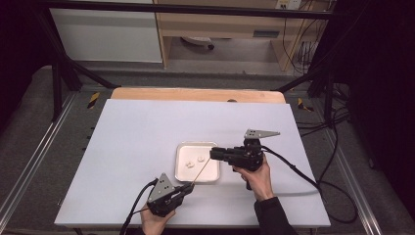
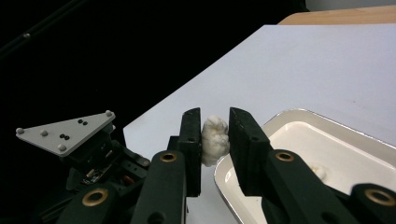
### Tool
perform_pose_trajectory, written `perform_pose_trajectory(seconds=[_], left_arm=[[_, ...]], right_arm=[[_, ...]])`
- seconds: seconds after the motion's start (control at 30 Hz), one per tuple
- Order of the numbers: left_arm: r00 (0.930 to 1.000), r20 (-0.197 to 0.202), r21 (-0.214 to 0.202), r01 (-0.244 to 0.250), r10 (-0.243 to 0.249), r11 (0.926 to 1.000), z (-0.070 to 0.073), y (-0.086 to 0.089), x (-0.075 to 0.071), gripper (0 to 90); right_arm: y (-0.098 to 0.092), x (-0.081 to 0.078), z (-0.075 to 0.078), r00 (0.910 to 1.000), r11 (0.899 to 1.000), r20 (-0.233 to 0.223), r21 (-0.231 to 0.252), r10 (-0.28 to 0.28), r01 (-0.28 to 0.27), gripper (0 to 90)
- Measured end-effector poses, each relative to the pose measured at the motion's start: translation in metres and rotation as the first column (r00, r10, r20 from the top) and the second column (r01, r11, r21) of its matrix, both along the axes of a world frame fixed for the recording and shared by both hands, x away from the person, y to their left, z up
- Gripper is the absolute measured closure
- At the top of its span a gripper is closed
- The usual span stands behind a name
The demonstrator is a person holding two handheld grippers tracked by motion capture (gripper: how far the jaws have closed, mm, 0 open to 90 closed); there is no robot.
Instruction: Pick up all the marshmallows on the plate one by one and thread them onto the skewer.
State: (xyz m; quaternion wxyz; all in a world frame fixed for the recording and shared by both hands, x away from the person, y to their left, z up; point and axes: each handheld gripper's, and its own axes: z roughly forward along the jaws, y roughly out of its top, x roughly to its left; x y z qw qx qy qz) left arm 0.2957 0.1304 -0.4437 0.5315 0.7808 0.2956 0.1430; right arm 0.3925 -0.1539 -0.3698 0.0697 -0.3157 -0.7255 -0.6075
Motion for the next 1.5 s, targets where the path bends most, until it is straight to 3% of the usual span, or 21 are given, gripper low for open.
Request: perform_pose_trajectory(seconds=[0.33,0.6,0.83,0.97,1.1,1.13,1.17,1.23,1.43,1.5], left_arm=[[0.9999,0.014,0.046,0.003,-0.004,0.999,-0.002,-0.004,-0.001,88.2],[1.0,0.0,0.078,-0.008,0.008,0.9969,0.0,-0.009,0.0,88.6],[0.9997,-0.013,0.053,-0.019,0.02,0.9984,0.001,-0.01,0.001,88.6],[0.9996,-0.011,0.067,-0.026,0.027,0.9974,0.001,-0.012,0.001,88.6],[0.9997,-0.004,0.038,-0.023,0.023,0.999,0.003,-0.014,0.001,88.7],[0.9999,0.004,0.003,-0.016,0.016,0.9999,0.005,-0.014,0.001,88.7],[0.9996,0.008,0.006,-0.028,0.027,0.9996,0.009,-0.015,0.001,88.7],[0.999,0.011,0.028,-0.044,0.044,0.9986,0.014,-0.019,0.003,88.6],[0.9985,-0.014,-0.009,-0.053,0.053,0.9985,0.013,-0.024,0.009,88.4],[0.9985,-0.013,-0.002,-0.054,0.054,0.9985,0.012,-0.024,0.01,88.4]], right_arm=[[0.004,-0.002,-0.006,0.9995,1.0,-0.018,-0.009,0.025,-0.025,79.6],[0.007,-0.005,-0.01,0.9993,0.999,-0.017,-0.026,0.033,-0.033,81.0],[0.008,-0.007,-0.012,0.9994,0.999,-0.01,-0.039,0.033,-0.034,81.5],[0.01,-0.008,-0.013,0.9993,0.998,-0.011,-0.05,0.036,-0.037,81.8],[0.011,-0.009,-0.015,0.9989,0.997,-0.017,-0.059,0.043,-0.044,81.9],[0.012,-0.009,-0.017,0.998,0.996,-0.03,-0.069,0.057,-0.058,81.8],[0.016,-0.009,-0.021,0.9937,0.992,-0.064,-0.083,0.092,-0.097,81.6],[0.025,-0.012,-0.03,0.9905,0.99,-0.078,-0.08,0.113,-0.12,81.3],[0.03,-0.015,-0.038,0.9925,0.991,-0.065,-0.082,0.104,-0.109,79.5],[0.031,-0.016,-0.04,0.9925,0.99,-0.068,-0.09,0.101,-0.107,77.8]])
